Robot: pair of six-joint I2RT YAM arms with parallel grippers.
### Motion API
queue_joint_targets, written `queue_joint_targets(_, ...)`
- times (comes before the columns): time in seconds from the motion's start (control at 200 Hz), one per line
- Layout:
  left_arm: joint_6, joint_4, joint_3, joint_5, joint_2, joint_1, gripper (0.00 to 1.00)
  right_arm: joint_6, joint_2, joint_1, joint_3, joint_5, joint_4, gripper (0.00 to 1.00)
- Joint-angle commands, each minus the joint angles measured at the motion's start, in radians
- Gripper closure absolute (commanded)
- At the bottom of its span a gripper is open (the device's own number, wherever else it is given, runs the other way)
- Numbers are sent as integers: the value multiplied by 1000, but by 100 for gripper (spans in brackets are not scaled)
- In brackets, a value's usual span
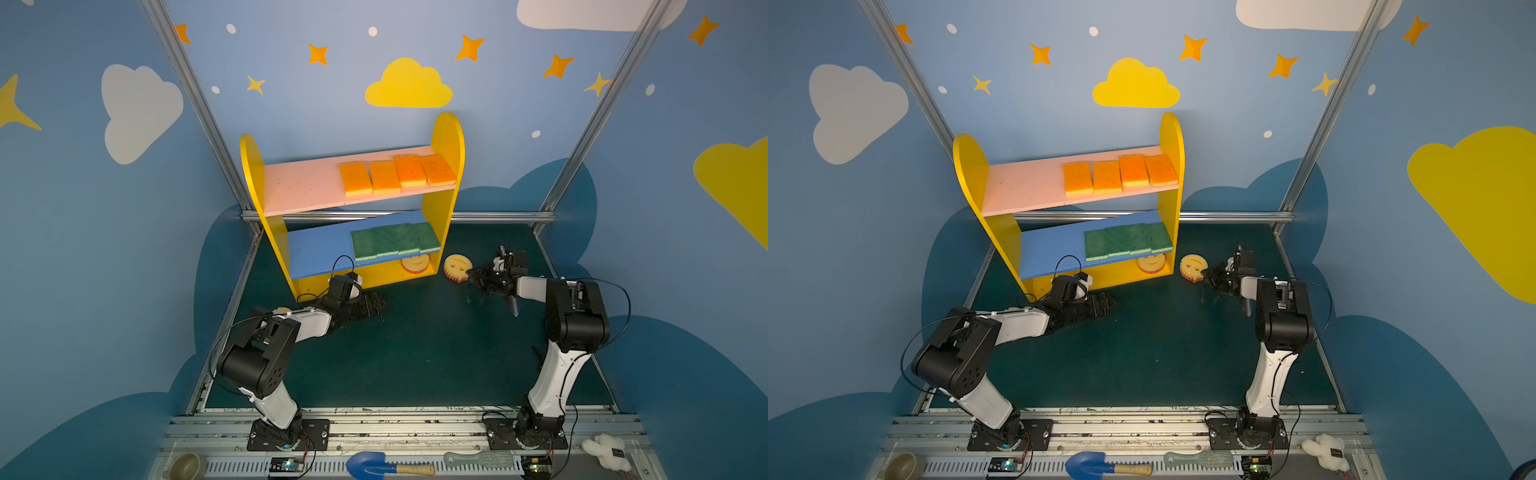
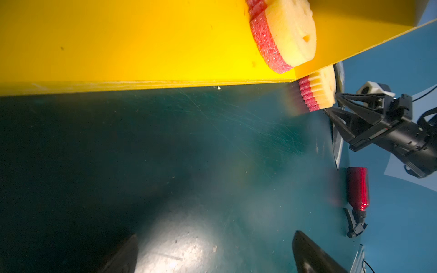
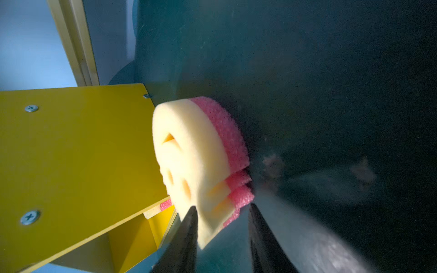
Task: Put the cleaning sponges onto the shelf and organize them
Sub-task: 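Draw back the right gripper and grasp the smiley sponge by the shelf corner, then carry the second smiley sponge toward the shelf base with the right gripper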
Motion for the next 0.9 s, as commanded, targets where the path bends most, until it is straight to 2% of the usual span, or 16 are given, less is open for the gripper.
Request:
queue_joint_targets(0.0,-4,25,18,25,4,7,0,9,28,1,23,-12,31,69)
queue_joint_targets(0.16,-2,16,12,26,-9,6,0,15,48,1,25,-14,46,80)
queue_joint_targets(0.38,0,-9,-11,19,-56,6,0,24,48,2,18,-17,64,100)
queue_joint_targets(0.621,0,-46,-45,7,-147,6,0,31,-8,16,-7,-23,60,100)
queue_joint_targets(0.891,-2,-114,-118,-22,-323,-3,0,19,-174,57,-107,-11,30,100)
